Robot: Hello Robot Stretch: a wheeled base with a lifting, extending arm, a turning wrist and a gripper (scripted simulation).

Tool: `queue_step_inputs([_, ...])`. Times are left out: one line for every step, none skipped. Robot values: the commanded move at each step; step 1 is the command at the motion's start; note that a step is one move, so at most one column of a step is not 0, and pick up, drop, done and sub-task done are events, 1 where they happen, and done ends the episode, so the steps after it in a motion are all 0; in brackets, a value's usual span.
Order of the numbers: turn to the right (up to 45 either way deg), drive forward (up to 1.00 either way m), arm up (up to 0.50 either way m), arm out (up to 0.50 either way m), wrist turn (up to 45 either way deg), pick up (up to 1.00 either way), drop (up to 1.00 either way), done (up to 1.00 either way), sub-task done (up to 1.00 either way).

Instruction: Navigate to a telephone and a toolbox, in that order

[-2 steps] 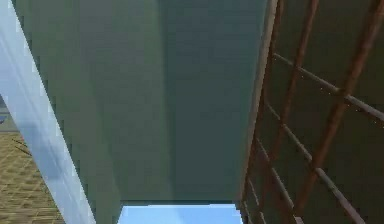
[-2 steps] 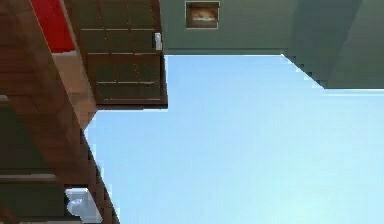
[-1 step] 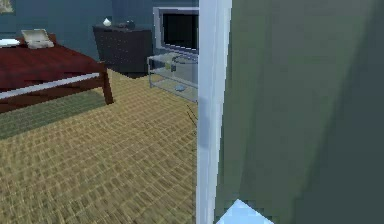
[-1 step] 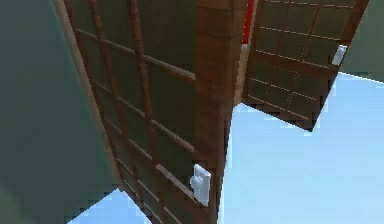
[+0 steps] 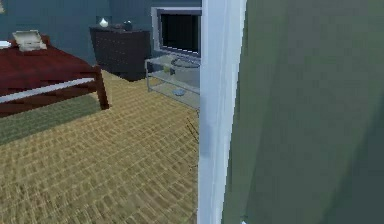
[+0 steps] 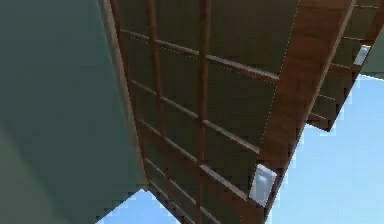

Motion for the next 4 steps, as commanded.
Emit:
queue_step_inputs([-42.0,0.00,0.00,0.00,0.0,0.00,0.00,0.00,0.00])
queue_step_inputs([0.0,1.00,0.00,0.00,0.0,0.00,0.00,0.00,0.00])
queue_step_inputs([-33.0,0.00,0.00,0.00,0.0,0.00,0.00,0.00,0.00])
queue_step_inputs([0.0,0.00,0.00,0.00,0.0,0.00,0.00,1.00,0.00])
